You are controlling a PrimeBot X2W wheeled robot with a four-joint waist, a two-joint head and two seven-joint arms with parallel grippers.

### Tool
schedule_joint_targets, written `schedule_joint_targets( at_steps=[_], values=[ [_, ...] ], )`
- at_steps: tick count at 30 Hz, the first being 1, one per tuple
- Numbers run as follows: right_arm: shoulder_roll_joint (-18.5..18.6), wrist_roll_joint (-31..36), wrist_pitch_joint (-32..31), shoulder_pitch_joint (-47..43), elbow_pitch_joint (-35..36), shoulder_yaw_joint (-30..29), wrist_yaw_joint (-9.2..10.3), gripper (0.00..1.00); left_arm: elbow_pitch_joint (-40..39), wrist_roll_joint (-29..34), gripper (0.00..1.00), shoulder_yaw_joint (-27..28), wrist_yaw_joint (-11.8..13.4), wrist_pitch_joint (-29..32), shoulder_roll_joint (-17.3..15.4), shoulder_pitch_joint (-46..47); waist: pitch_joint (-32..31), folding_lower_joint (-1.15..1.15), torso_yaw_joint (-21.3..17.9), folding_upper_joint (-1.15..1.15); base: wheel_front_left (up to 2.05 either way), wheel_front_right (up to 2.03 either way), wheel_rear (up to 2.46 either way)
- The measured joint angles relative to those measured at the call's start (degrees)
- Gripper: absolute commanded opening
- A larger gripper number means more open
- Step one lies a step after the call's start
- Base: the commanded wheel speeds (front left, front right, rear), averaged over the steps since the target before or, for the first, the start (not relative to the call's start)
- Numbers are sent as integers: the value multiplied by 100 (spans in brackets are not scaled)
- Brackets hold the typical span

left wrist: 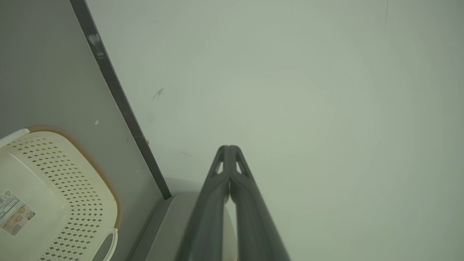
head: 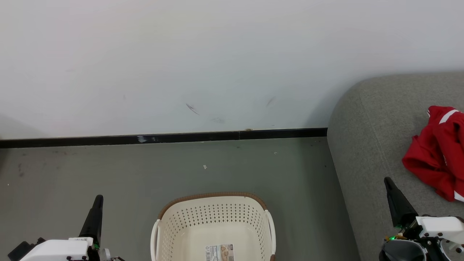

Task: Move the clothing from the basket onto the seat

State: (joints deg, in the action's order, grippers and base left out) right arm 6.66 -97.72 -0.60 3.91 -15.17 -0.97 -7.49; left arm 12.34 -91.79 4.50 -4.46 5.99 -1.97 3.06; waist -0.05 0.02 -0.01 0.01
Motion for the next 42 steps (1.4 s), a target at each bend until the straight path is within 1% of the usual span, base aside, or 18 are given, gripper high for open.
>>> schedule_joint_targets(
  at_steps=[42],
  values=[
    [4, -1, 1, 1, -14, 3, 0, 0, 42, 0, 0, 5, -24, 0, 1, 8, -1, -1, 0, 0, 0, 0, 0]
  ],
)
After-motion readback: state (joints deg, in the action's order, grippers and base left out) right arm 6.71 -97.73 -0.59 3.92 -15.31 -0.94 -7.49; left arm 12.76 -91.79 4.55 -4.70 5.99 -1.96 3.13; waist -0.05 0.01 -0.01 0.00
